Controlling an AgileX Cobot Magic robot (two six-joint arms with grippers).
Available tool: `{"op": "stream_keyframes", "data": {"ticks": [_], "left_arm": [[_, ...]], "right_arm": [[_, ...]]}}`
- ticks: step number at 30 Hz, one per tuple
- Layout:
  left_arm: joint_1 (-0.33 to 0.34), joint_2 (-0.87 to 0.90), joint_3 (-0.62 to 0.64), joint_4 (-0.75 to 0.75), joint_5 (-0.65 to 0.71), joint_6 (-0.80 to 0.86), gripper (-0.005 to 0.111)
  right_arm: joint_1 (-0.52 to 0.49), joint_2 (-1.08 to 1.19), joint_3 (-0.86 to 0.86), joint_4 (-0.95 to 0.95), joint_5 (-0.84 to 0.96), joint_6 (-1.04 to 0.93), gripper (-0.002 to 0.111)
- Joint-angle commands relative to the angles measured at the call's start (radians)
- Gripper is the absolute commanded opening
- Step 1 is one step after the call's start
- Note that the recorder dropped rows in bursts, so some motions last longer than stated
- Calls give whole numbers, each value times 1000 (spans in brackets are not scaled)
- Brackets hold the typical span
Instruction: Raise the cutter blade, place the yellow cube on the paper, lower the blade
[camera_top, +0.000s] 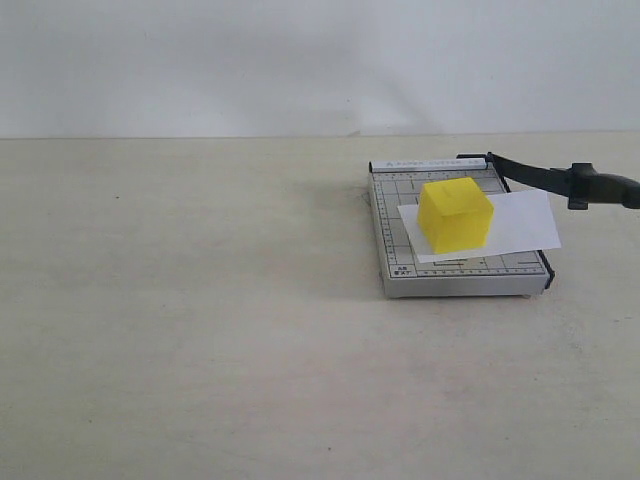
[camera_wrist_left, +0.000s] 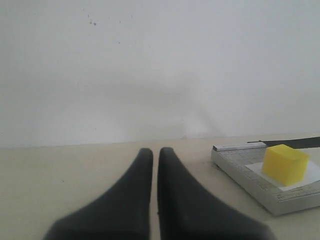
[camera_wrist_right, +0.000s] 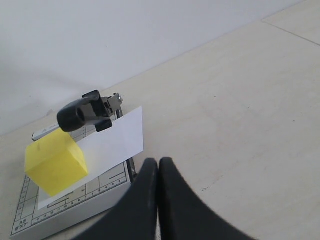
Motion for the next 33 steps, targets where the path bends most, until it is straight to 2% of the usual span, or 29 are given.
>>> {"op": "stream_keyframes", "data": {"ticks": [1, 2, 6, 11, 19, 24, 33], "left_arm": [[4, -3, 3, -369, 16, 505, 4], [4, -3, 3, -401, 21, 571, 4], [4, -3, 3, -540, 23, 658, 4], [4, -3, 3, -738, 28, 920, 4], [4, -3, 3, -759, 28, 988, 4], [4, -3, 3, -919, 42, 1159, 4], [4, -3, 3, -1025, 43, 1363, 4]], "right_arm": [[1, -4, 2, -5, -7, -6, 0], [1, -4, 2, -5, -7, -6, 0], [1, -4, 2, -5, -7, -6, 0], [1, -4, 2, -5, -7, -6, 0], [1, -4, 2, -5, -7, -6, 0], [1, -4, 2, -5, -7, -6, 0], [1, -4, 2, -2, -19, -6, 0]]}}
